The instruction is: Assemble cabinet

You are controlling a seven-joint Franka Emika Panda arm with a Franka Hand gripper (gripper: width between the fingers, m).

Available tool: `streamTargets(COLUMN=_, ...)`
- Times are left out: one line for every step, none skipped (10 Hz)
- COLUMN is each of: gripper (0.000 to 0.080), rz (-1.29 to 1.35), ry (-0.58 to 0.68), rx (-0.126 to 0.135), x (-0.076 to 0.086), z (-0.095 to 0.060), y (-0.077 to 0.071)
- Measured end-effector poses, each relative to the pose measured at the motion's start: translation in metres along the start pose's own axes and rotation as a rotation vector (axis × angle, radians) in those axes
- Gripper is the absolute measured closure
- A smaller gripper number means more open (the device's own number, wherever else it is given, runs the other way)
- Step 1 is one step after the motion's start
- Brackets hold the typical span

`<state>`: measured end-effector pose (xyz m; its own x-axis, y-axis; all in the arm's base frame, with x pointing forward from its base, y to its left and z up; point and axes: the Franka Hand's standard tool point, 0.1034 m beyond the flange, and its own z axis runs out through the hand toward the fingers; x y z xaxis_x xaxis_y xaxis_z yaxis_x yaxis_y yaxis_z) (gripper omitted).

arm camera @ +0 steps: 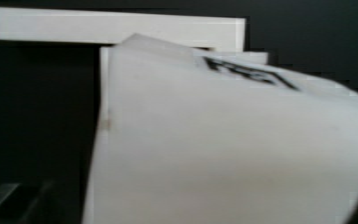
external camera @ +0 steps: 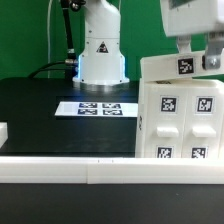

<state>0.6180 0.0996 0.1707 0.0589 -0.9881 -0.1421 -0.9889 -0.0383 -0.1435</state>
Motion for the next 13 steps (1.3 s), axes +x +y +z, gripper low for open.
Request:
streamTargets(gripper=0.0002, rz=-0.012, ry=-0.013, rx=0.015, x=-0.002, z=-0.011, y=-0.002)
streamTargets(gripper=0.0002, rz=-0.020, ry=-0.031, rx=0.037, x=-0.003, z=-0.023, y=-0.007)
streamTargets(gripper=0.0002, rz=-0.002, ry=-0.048, rx=0.046, x=-0.004, z=-0.025, y=-0.009)
streamTargets(gripper=0.0002, rz=-0.037, ry=-0.046, rx=0.043, x=-0.005, z=-0.022, y=-0.008)
streamTargets(gripper=0.0002, rz=-0.038, ry=-0.047, rx=0.042, x=-0.005, z=-0.022, y=-0.008)
streamTargets(gripper=0.0002, rz=-0.081, ry=-0.045, rx=0.041, x=-0.005, z=-0.021, y=-0.007)
streamTargets(gripper=0.0002, rz=-0.242, ry=-0.022, rx=0.027, x=-0.007, z=-0.020, y=-0.006)
streamTargets(gripper=0.0002, rz=-0.382, ry=-0.019, rx=0.027, x=-0.006, z=-0.019, y=-0.007)
streamTargets(gripper=0.0002, rz=-0.520, ry=-0.018, rx=0.027, x=-0.003, z=-0.020, y=-0.009)
streamTargets(gripper=0.0002, rz=-0.645, ry=-0.016, rx=0.030, x=0.000, z=-0.020, y=-0.012)
streamTargets(gripper=0.0002, rz=-0.714, ry=-0.015, rx=0.031, x=0.000, z=-0.020, y=-0.014)
streamTargets(gripper=0.0002, rz=-0.774, ry=-0.014, rx=0.031, x=0.000, z=-0.019, y=-0.013)
streamTargets(gripper=0.0002, rz=-0.856, ry=-0.013, rx=0.032, x=0.001, z=-0.019, y=-0.013)
